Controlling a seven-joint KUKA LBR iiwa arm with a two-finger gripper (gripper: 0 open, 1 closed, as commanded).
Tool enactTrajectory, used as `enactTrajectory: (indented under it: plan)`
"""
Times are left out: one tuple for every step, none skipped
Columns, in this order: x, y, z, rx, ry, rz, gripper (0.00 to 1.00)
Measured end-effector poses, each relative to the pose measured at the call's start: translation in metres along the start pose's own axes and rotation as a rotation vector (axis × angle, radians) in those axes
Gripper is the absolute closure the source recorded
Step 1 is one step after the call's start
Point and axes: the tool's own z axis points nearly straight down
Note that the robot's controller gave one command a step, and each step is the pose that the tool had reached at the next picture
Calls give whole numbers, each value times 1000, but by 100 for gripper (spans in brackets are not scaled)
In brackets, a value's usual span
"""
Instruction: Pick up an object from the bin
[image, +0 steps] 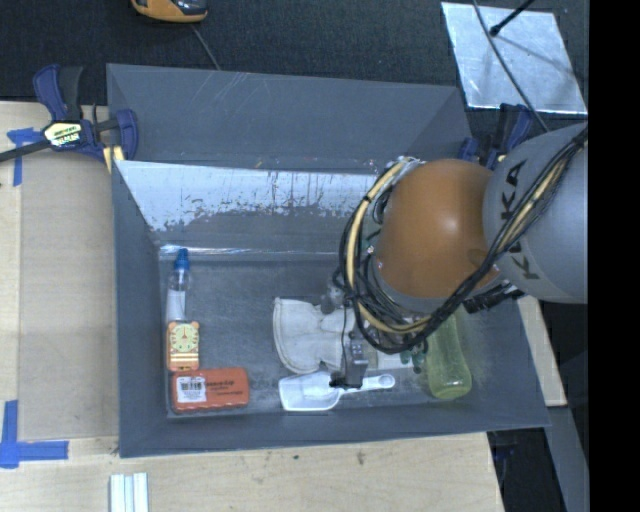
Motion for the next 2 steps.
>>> enactTrajectory:
  plan:
    - [-2, 0, -5, -1, -9, 2, 0]
    - [5, -32, 16, -1, -10, -119, 0]
